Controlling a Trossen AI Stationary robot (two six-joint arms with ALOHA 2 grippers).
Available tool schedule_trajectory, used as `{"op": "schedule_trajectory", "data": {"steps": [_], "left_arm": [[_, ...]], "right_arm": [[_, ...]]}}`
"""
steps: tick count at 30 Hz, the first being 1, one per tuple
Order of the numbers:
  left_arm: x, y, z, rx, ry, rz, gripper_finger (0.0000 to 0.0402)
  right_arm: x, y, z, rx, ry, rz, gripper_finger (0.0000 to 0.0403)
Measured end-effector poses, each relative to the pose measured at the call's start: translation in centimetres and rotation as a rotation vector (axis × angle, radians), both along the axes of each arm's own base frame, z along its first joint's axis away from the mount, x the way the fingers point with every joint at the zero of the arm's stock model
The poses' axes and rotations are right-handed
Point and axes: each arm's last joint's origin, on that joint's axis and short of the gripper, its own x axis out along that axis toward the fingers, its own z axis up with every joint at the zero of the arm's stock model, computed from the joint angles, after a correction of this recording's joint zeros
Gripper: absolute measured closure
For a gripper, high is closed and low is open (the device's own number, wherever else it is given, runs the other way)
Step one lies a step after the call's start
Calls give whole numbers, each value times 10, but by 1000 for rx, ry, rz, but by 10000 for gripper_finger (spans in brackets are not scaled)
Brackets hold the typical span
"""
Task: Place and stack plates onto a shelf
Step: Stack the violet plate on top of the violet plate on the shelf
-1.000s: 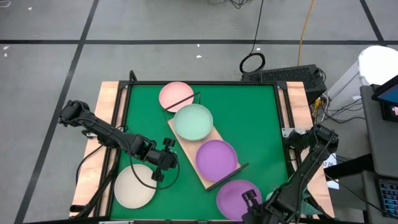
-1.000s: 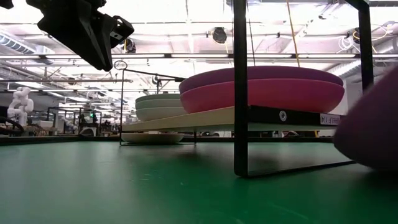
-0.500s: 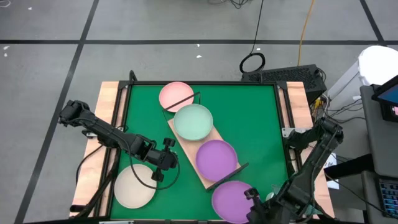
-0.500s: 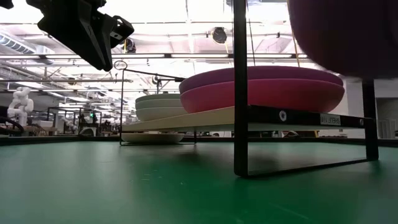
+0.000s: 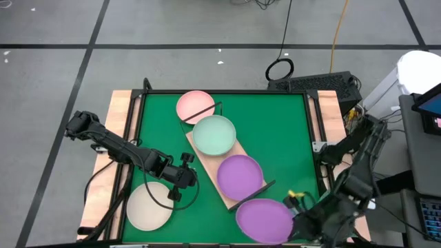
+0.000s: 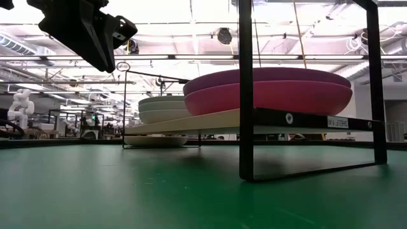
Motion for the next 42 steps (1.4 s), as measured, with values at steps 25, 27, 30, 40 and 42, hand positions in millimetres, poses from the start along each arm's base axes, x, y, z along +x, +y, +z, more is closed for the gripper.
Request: {"op": "schedule_trajectory", "data": {"steps": [25,27,30,40,42], "left_arm": [[2,-1,1,-2,-25,-13,343],[2,-1,1,-2,-26,-14,343],[2,-1,1,1,-26,-19,343],[2,-1,1,-12,-24,2,343],[2,-1,1,-20,-23,15,343]], "right_arm": [[-7,-91,41,-400,-385,28,403],[-1,-98,40,-437,-387,50,403],[6,-111,38,-473,-373,95,403],[26,-150,15,-580,-281,210,403],[30,-155,5,-571,-242,210,403]]}}
